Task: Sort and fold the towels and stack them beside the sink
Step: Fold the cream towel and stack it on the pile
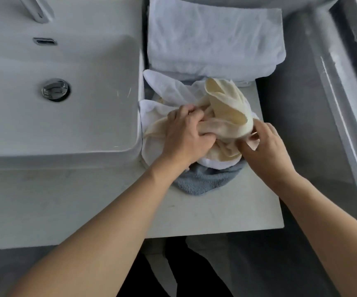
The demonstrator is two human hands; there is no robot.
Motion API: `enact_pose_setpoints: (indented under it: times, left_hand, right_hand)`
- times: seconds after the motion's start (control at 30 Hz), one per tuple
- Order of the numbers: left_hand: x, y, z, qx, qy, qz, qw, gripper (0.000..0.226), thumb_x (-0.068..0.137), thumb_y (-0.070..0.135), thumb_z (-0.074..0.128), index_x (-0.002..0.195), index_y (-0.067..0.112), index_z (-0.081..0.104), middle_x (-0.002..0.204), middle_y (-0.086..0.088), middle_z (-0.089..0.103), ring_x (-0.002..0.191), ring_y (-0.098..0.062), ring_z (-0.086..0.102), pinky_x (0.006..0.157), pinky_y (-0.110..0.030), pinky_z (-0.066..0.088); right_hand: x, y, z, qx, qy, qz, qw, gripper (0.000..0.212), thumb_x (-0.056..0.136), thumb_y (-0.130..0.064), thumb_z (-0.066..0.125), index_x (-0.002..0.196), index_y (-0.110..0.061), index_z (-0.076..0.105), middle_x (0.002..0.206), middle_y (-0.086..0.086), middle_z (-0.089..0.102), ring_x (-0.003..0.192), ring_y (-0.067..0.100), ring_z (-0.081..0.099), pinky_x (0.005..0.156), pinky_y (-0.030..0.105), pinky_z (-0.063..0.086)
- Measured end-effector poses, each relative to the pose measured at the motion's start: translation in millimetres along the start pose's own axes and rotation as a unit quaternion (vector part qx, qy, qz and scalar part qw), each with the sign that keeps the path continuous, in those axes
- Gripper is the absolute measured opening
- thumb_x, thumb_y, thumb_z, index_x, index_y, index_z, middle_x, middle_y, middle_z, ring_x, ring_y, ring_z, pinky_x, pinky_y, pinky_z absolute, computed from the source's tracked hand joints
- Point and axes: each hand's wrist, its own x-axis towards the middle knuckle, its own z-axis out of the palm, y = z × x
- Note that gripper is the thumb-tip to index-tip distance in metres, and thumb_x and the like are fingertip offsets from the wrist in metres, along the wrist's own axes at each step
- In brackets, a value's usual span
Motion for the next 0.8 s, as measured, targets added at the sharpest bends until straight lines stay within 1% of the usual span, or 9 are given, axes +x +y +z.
enact_pose_setpoints:
  times: [0.03, 0.1, 0.17, 0.27, 0.33, 0.47, 0.57, 0.6, 0.8]
  left_hand:
    - [-3.0, 1.9, -9.5, -0.138, -0.02, -0.065, 0.988, 0.013, 0.065, 0.025, 0.066, 0.078, 0.024, 0.063, 0.09, 0.0, 0.062, 0.088, -0.024, 0.058, 0.074, -0.031, 0.046]
    - [-8.7, 0.4, -26.8, -0.406, -0.097, -0.198, 0.887, 0.025, 0.059, 0.01, 0.055, 0.083, 0.011, 0.063, 0.076, -0.008, 0.058, 0.067, -0.026, 0.058, 0.057, -0.032, 0.046]
    - [-15.7, -4.7, -38.1, -0.495, -0.123, -0.243, 0.825, 0.019, 0.059, 0.006, 0.046, 0.075, 0.006, 0.056, 0.064, -0.006, 0.053, 0.055, -0.019, 0.053, 0.052, -0.025, 0.044]
    - [-21.7, -14.9, -46.2, -0.49, -0.117, -0.3, 0.81, 0.01, 0.059, 0.012, 0.048, 0.068, 0.014, 0.046, 0.06, -0.001, 0.041, 0.051, -0.012, 0.043, 0.048, -0.021, 0.035]
    - [-24.0, -19.2, -48.5, -0.506, -0.11, -0.3, 0.801, 0.004, 0.071, 0.015, 0.05, 0.067, 0.013, 0.05, 0.061, -0.002, 0.043, 0.054, -0.012, 0.045, 0.055, -0.026, 0.035]
    - [-29.5, -30.0, -52.4, -0.527, -0.182, -0.272, 0.784, 0.045, 0.091, 0.015, 0.047, 0.052, 0.014, 0.071, 0.055, 0.001, 0.063, 0.051, -0.008, 0.062, 0.055, -0.018, 0.05]
    - [-32.9, -36.6, -54.6, -0.461, -0.286, -0.262, 0.798, 0.014, 0.079, 0.018, 0.068, 0.083, 0.011, 0.079, 0.085, -0.005, 0.074, 0.079, -0.014, 0.071, 0.079, -0.024, 0.056]
    - [-34.2, -39.9, -54.0, -0.422, -0.299, -0.265, 0.814, 0.022, 0.075, 0.017, 0.069, 0.093, 0.008, 0.077, 0.092, -0.009, 0.073, 0.088, -0.019, 0.069, 0.087, -0.03, 0.053]
    - [-38.5, -42.8, -52.8, -0.486, -0.211, -0.287, 0.798, 0.041, 0.062, 0.004, 0.051, 0.1, 0.007, 0.068, 0.097, -0.019, 0.058, 0.094, -0.033, 0.055, 0.091, -0.041, 0.044]
  right_hand:
    - [-0.2, 1.6, -0.1, 0.004, -0.009, 0.006, 1.0, 0.042, 0.088, -0.022, 0.064, 0.128, -0.018, 0.054, 0.108, 0.0, 0.054, 0.101, 0.02, 0.052, 0.088, 0.031, 0.042]
    - [-0.3, 5.8, 1.0, -0.038, -0.034, 0.002, 0.999, 0.063, 0.086, -0.02, 0.065, 0.145, -0.017, 0.041, 0.126, 0.006, 0.051, 0.116, 0.025, 0.044, 0.099, 0.034, 0.035]
    - [1.6, 7.8, 3.7, -0.078, -0.047, -0.006, 0.996, 0.079, 0.082, -0.021, 0.069, 0.151, -0.017, 0.031, 0.137, 0.009, 0.044, 0.124, 0.032, 0.037, 0.105, 0.041, 0.029]
    - [5.7, 3.1, 12.7, -0.102, -0.064, -0.01, 0.993, 0.086, 0.076, -0.03, 0.073, 0.149, -0.025, 0.029, 0.142, 0.003, 0.035, 0.129, 0.032, 0.029, 0.11, 0.048, 0.022]
    - [9.6, -1.7, 19.1, -0.098, -0.037, -0.047, 0.993, 0.064, 0.077, -0.032, 0.071, 0.136, -0.02, 0.049, 0.138, 0.0, 0.042, 0.127, 0.03, 0.032, 0.109, 0.04, 0.021]
    - [11.2, -12.6, 20.1, -0.002, 0.042, -0.1, 0.994, 0.025, 0.073, -0.027, 0.06, 0.09, -0.01, 0.056, 0.085, -0.004, 0.058, 0.078, 0.018, 0.051, 0.077, 0.027, 0.038]
    - [10.2, -31.4, 16.6, 0.159, 0.041, -0.008, 0.986, 0.016, 0.074, -0.024, 0.054, 0.086, -0.015, 0.05, 0.075, -0.007, 0.054, 0.066, 0.009, 0.049, 0.06, 0.027, 0.042]
    - [10.5, -37.7, 15.7, 0.212, 0.046, 0.006, 0.976, 0.011, 0.075, -0.02, 0.053, 0.084, -0.017, 0.05, 0.074, -0.008, 0.054, 0.065, 0.007, 0.049, 0.059, 0.026, 0.043]
    - [15.3, -67.4, 9.6, 0.319, 0.034, 0.021, 0.947, 0.008, 0.079, -0.014, 0.051, 0.072, -0.011, 0.053, 0.064, -0.005, 0.048, 0.062, 0.011, 0.044, 0.057, 0.032, 0.042]
